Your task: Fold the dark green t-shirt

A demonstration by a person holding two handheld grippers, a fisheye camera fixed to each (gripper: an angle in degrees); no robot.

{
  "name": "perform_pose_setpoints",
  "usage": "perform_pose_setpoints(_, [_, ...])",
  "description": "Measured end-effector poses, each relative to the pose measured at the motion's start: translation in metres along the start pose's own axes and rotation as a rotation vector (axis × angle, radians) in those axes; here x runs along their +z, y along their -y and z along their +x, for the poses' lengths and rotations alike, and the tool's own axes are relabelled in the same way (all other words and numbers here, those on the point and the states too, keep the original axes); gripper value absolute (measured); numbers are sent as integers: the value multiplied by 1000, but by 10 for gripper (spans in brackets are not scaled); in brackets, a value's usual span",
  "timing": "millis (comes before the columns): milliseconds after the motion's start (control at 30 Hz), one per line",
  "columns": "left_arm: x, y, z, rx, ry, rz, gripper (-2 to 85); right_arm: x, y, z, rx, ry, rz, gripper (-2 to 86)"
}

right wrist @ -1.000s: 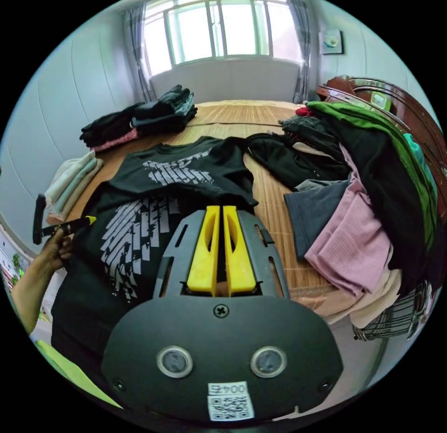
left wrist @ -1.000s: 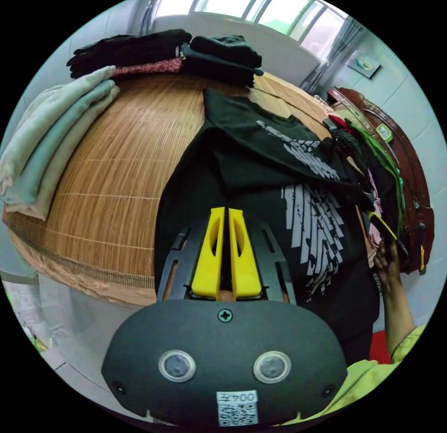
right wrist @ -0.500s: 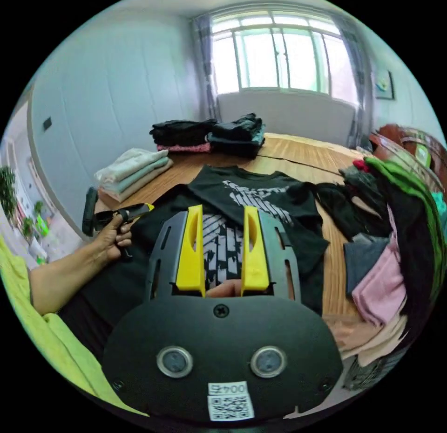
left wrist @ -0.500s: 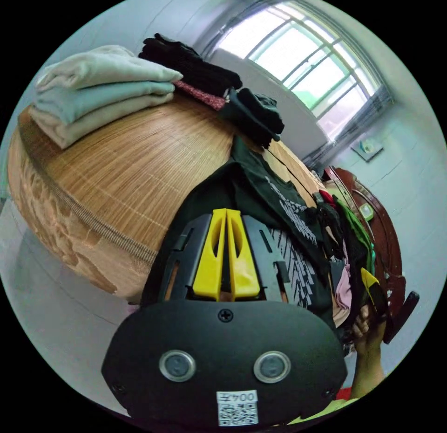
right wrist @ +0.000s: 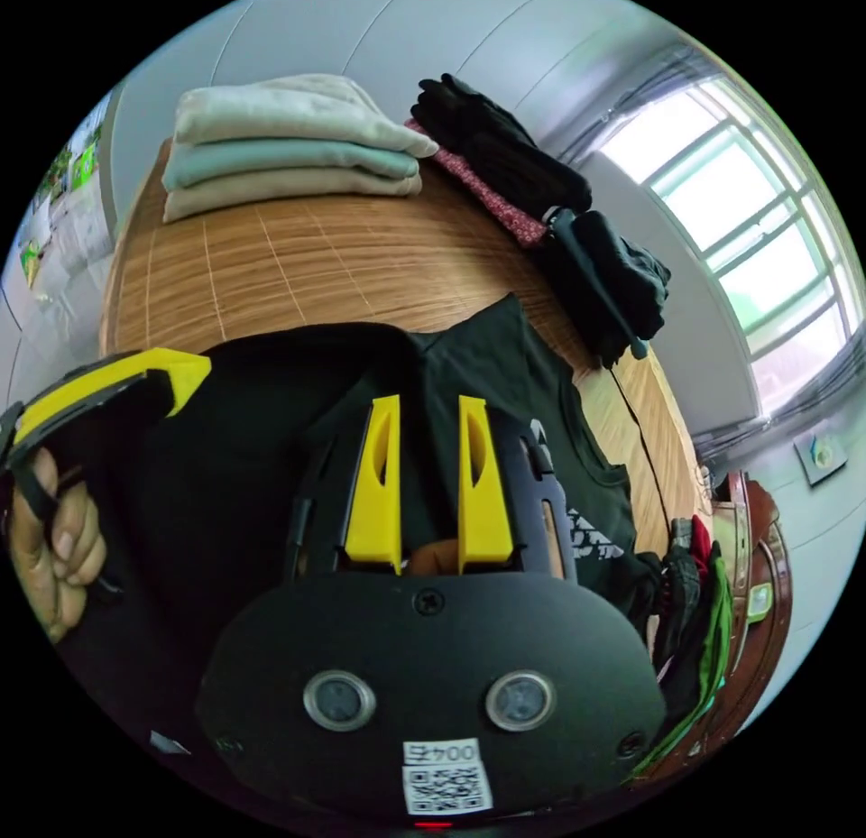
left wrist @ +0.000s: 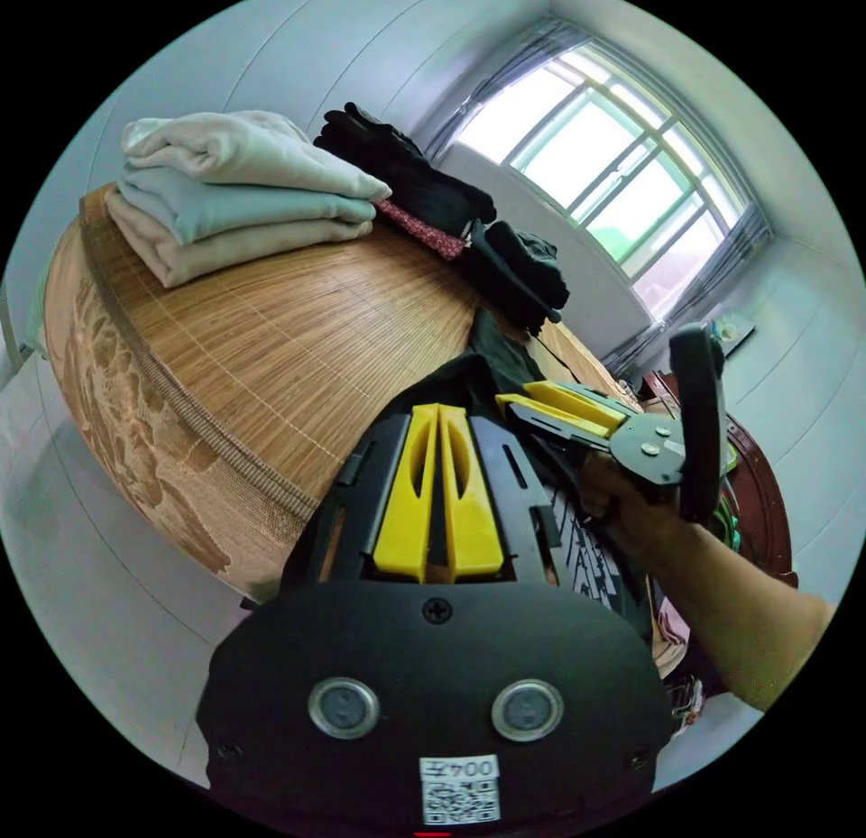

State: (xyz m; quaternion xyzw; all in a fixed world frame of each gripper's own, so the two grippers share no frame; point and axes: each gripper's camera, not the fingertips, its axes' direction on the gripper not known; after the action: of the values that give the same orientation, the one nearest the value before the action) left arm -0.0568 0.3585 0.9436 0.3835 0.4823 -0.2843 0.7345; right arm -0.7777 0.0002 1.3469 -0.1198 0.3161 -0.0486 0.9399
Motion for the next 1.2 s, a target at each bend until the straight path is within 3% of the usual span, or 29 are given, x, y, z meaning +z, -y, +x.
perform_pose_setpoints(300, [9, -8, 0, 7, -32, -18, 1, 37, 51, -10, -99, -106, -93, 25])
perform_pose_setpoints(433, [11, -10, -3, -9, -38, -15, 1, 24, 82, -9, -30, -98, -16, 23])
perform_pose_setpoints(533, [14, -10, -2, -5, -33, -19, 1, 20, 108, -17, -4, -45, 36, 35])
perform_pose_setpoints(700, [20, -10, 1, 10, -21, -28, 1, 71, 118, -50, -144, -61, -148, 113])
perform_pose_setpoints(933, [27, -7, 4, 24, -2, -35, 2, 45, 70, -24, -149, 89, 1, 121])
perform_pose_setpoints(1100, [30, -5, 7, 41, 11, -36, 2, -11, -41, 42, 184, 221, 202, 44])
perform_pose_setpoints(1200, [29, -4, 7, 53, -6, -29, 2, -13, -147, 106, 500, 235, 164, 65])
